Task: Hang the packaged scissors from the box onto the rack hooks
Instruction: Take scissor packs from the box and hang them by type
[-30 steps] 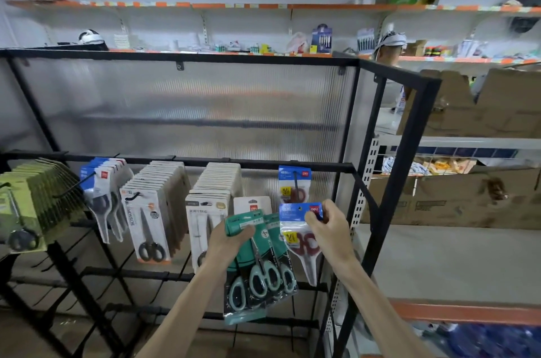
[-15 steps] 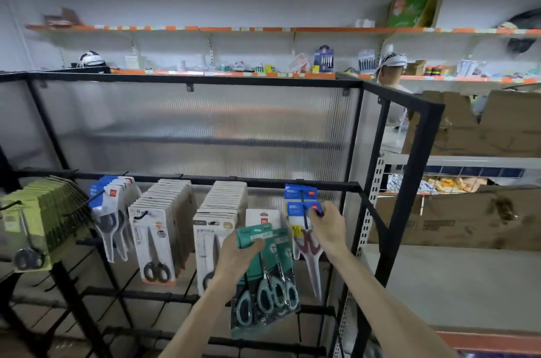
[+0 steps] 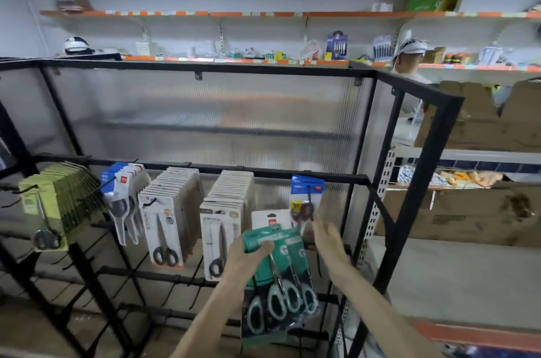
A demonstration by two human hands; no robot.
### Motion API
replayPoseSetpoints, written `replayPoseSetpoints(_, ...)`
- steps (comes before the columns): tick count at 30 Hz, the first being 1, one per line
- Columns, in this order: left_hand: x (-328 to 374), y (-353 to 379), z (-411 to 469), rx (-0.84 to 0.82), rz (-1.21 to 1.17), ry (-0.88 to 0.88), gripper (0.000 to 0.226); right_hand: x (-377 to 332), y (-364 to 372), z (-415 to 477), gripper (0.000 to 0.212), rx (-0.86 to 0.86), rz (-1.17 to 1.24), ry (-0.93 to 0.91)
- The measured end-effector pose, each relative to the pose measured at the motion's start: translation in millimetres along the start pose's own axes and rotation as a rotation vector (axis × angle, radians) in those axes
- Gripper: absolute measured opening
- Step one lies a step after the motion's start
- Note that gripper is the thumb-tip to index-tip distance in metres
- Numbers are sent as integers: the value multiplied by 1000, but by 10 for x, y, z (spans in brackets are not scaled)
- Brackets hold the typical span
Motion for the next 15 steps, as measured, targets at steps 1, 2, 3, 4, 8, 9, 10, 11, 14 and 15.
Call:
replayPoseSetpoints(1, 4, 10, -13, 10, -18, -9, 21, 73, 2, -132, 39, -100, -6, 17)
replayPoseSetpoints(2, -7, 18, -16, 22, -36, -17, 22, 111, -4, -250, 39, -184, -33, -7)
replayPoseSetpoints(3, -1, 28, -38, 36, -57, -26, 22, 171, -27, -307, 39, -230, -74, -35)
replayPoseSetpoints(4, 1, 40, -68, 51, -81, -41, 22, 201, -54, -355, 37, -242, -104, -61)
replayPoseSetpoints(8, -22, 148, -235, 36, -112, -94, 20, 281, -231, -410, 18, -131, -35, -23)
replayPoseSetpoints(9, -39, 165, -278, 35, -105, -96, 19, 328, -274, -421, 15, -99, -1, -4)
replayPoseSetpoints(10, -75, 164, -310, 44, -102, -101, 21, 358, -316, -455, 13, -67, 29, 14)
replayPoseSetpoints(11, -113, 154, -355, 52, -103, -110, 25, 414, -359, -479, 12, -23, 70, 33)
replayPoseSetpoints(14, -315, 41, -501, 79, -126, -182, 27, 607, -467, -537, 9, 115, 195, 100)
replayPoseSetpoints(15, -390, -14, -549, 91, -132, -198, 26, 688, -496, -560, 11, 147, 225, 122)
Point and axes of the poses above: each hand's wrist, its own z-axis towards the middle knuckle, its own y-axis out of the palm, x = y × z, the point moved 4 cm from there along z, towards the middle knuckle, and after that the axes turned 6 degrees about x, right-handed, at the moved point
